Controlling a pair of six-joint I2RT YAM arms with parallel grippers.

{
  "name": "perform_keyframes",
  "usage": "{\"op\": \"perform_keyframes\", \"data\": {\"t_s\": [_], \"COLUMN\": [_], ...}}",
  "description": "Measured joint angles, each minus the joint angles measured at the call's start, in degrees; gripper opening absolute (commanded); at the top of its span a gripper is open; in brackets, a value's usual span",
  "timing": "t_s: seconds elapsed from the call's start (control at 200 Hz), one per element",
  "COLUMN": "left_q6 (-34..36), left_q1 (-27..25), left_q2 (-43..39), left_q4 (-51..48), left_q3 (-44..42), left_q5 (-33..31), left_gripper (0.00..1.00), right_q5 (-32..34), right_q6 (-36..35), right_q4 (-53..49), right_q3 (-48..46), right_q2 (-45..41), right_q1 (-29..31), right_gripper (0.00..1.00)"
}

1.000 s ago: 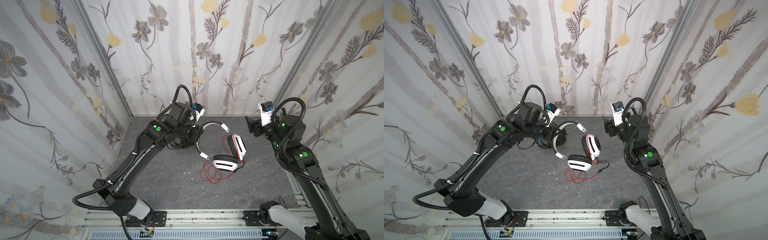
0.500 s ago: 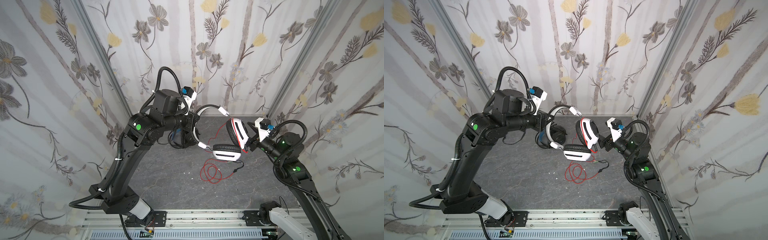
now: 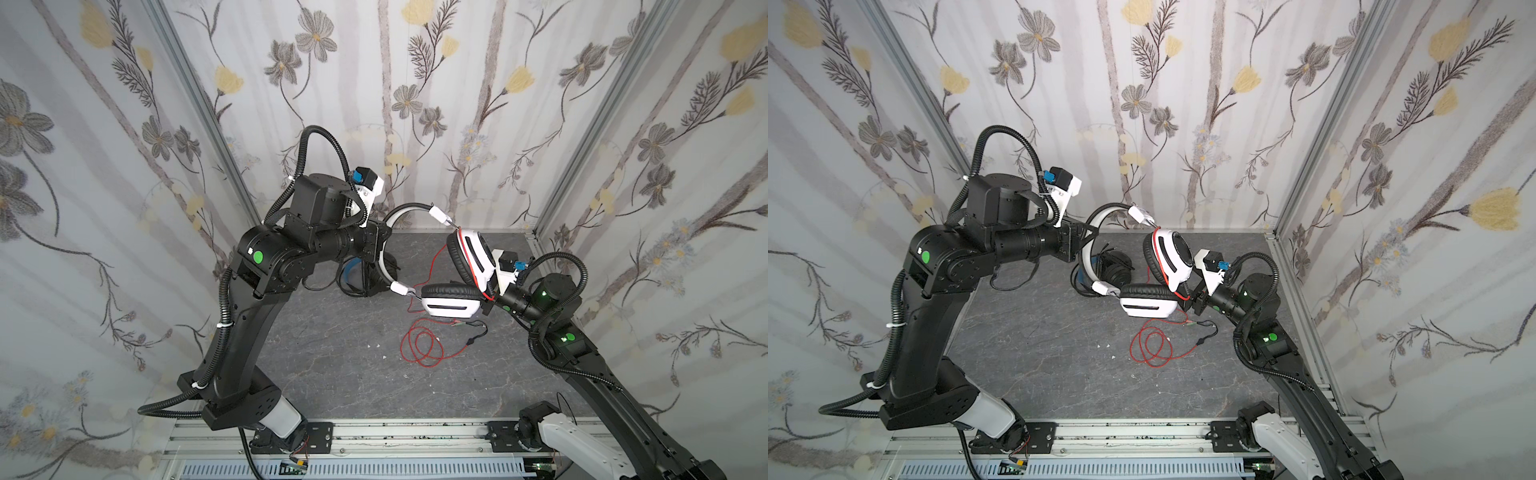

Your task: Wrap the headphones

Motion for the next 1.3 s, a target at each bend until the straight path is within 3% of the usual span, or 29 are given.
{"op": "perform_keyframes", "data": {"t_s": [0.749,1.064,1.299], "left_q6": [-2.56,-3.87,-4.13], "left_q1": [-0.70,-0.70,-0.70], "left_q2": [0.24,-1.40,-2.80], "left_q4": [4.00,8.07,10.99], "left_q3": [-3.28,-7.02,-7.89], "left_q5": [1.77,4.09,6.03], "left_gripper": [0.00,0.00,0.00], "right_q5": [-4.83,-7.30,-8.37], "right_q6": [6.86,16.02,17.99], "right_q4": [15.32,25.97,29.97], "right_q3": [-0.31,-3.17,-3.37], "right_q2": [16.13,21.33,23.47], "right_q1": [4.17,3.56,3.61], "right_gripper": [0.71,0.69,0.69]}}
